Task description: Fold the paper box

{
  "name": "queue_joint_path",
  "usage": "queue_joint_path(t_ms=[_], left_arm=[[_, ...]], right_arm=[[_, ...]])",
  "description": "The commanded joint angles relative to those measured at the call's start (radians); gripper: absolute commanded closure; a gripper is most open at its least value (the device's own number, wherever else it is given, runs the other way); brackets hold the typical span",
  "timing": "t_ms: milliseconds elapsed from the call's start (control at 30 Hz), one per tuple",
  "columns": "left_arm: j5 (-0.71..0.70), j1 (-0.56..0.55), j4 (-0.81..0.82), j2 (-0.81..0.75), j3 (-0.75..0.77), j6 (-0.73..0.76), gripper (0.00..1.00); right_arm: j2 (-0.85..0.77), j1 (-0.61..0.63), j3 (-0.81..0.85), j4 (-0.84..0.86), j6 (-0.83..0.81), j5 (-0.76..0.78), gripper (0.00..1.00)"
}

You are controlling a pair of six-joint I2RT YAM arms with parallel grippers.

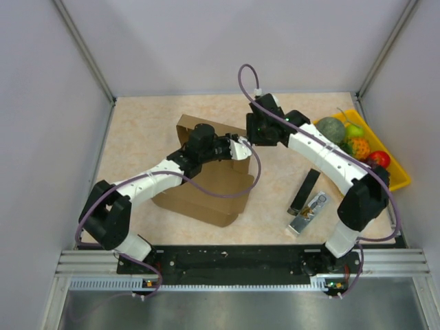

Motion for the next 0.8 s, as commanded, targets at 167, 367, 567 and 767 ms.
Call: queue_joint_path(t_ms=[167, 367, 567, 767], left_arm=[[-0.012, -0.003, 0.034, 0.014, -0.014, 0.009, 0.70], [-0.010, -0.003, 0.049, 0.014, -0.018, 0.003, 0.70], [-0.009, -0.004, 0.050, 0.006, -0.023, 0.006, 0.70], [0.000, -0.003, 0.041, -0.001, -0.014, -0.009, 0.71]], right_arm=[[-0.295, -0.028, -0.209, 0.177, -0.228, -0.123, 0.31], [-0.462, -0.104, -0.702, 0.775, -0.396, -0.293, 0.23], [-0.384, -0.120, -0.930, 1.252, -0.505, -0.444, 0.26], [-0.247, -0.056, -0.916, 1.400, -0.565, -0.443, 0.31]])
